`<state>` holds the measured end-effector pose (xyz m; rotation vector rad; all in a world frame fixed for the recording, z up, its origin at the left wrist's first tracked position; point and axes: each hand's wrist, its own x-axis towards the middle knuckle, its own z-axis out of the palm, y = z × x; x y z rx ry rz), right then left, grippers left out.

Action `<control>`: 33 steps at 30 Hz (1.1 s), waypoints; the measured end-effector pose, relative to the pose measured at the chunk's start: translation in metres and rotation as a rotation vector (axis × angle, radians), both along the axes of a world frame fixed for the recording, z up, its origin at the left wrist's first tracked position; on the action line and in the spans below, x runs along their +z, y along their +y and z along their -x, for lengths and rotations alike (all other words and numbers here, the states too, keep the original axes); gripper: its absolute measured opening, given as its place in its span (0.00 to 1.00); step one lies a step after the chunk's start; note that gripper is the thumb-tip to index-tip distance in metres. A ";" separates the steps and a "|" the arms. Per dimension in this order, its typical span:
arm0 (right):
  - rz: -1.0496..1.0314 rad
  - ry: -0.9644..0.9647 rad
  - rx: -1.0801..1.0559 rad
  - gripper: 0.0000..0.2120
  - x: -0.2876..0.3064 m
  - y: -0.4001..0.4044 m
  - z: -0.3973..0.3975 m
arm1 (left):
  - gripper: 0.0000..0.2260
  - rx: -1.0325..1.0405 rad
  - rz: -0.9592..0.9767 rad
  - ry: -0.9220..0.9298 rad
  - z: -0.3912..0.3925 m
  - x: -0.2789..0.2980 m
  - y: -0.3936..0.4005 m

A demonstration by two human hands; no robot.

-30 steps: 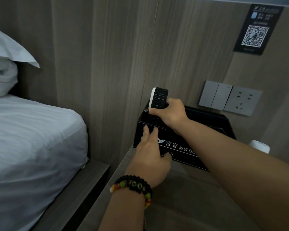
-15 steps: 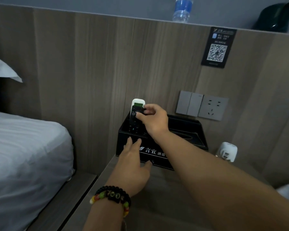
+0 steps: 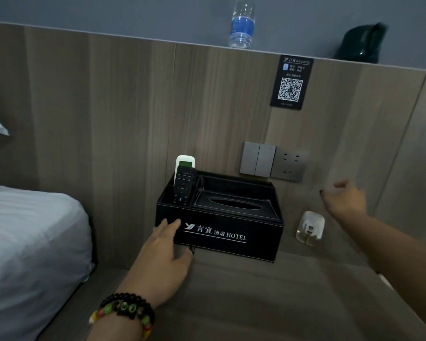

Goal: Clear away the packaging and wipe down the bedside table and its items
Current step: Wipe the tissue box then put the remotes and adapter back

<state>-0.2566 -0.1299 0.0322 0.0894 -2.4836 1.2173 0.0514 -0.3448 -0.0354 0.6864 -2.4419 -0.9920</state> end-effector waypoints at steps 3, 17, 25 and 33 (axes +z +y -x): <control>-0.085 -0.139 -0.022 0.31 -0.024 0.004 0.008 | 0.29 0.000 0.008 0.008 0.002 0.000 0.000; 0.049 -0.029 0.151 0.18 -0.043 -0.022 -0.017 | 0.28 -0.025 0.032 0.086 0.018 0.007 0.016; -0.024 0.293 0.427 0.16 0.004 -0.026 -0.077 | 0.28 -0.111 -0.078 0.413 0.026 0.015 0.038; 0.240 0.328 0.381 0.04 0.021 -0.033 -0.092 | 0.28 -0.111 -0.134 0.486 0.028 0.014 0.037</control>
